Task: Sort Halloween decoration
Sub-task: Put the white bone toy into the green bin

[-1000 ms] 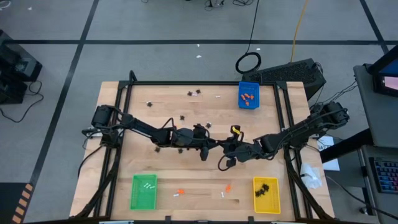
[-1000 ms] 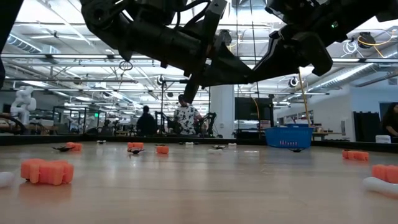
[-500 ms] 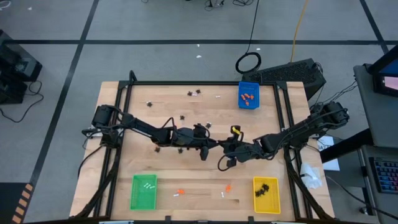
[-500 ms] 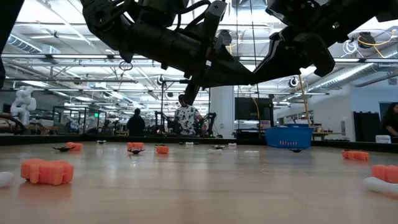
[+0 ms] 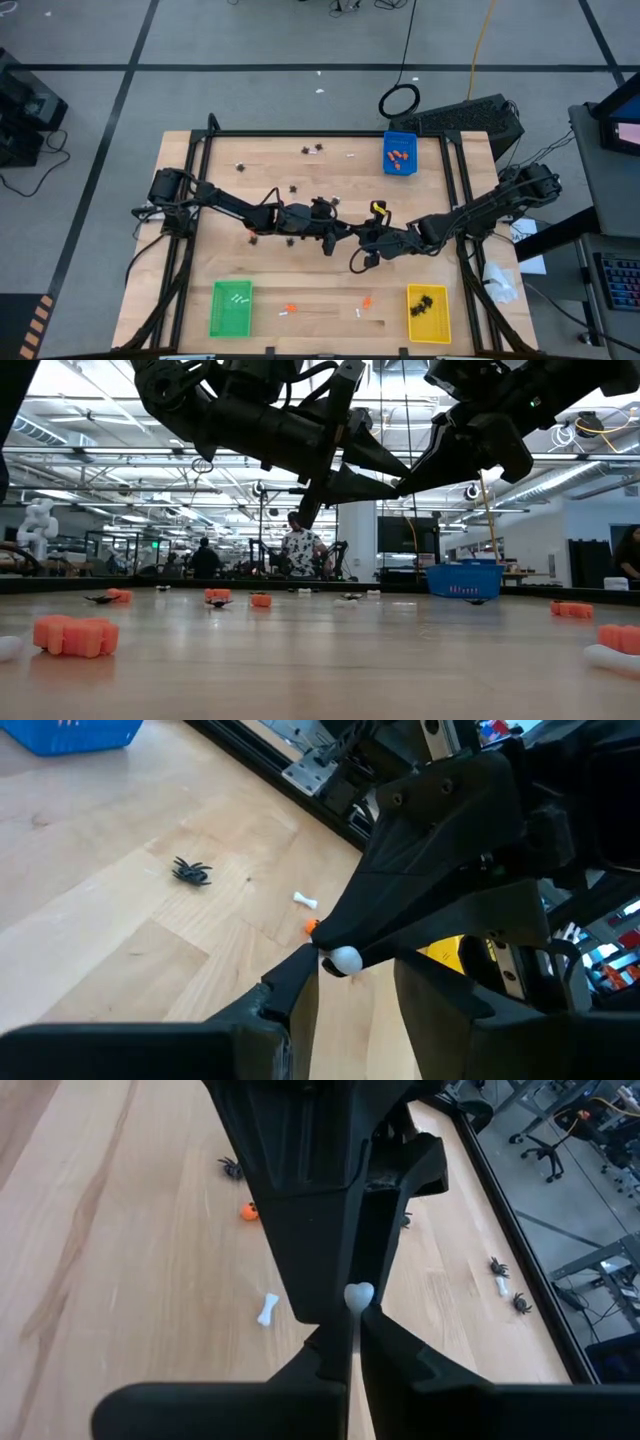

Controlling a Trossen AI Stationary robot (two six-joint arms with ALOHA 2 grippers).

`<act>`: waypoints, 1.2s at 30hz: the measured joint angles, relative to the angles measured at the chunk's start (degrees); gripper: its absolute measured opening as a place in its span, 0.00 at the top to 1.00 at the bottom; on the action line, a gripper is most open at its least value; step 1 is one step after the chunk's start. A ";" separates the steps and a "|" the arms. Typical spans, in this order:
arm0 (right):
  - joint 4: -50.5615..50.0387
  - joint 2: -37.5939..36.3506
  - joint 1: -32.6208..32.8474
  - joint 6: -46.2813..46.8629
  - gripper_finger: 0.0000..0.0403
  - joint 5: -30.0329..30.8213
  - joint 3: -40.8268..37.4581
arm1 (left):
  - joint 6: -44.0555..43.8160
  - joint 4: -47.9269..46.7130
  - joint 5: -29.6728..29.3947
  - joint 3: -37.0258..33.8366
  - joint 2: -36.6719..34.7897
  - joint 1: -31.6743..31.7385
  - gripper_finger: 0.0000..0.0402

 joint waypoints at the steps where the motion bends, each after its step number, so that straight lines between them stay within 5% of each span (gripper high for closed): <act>1: -0.02 0.00 0.00 0.00 0.98 0.00 -0.01 | 0.08 0.04 0.04 0.00 0.00 0.04 0.67; 36: -0.17 0.04 0.07 0.12 0.98 -0.29 -0.02 | -0.14 -7.79 0.97 0.07 -3.93 0.52 0.72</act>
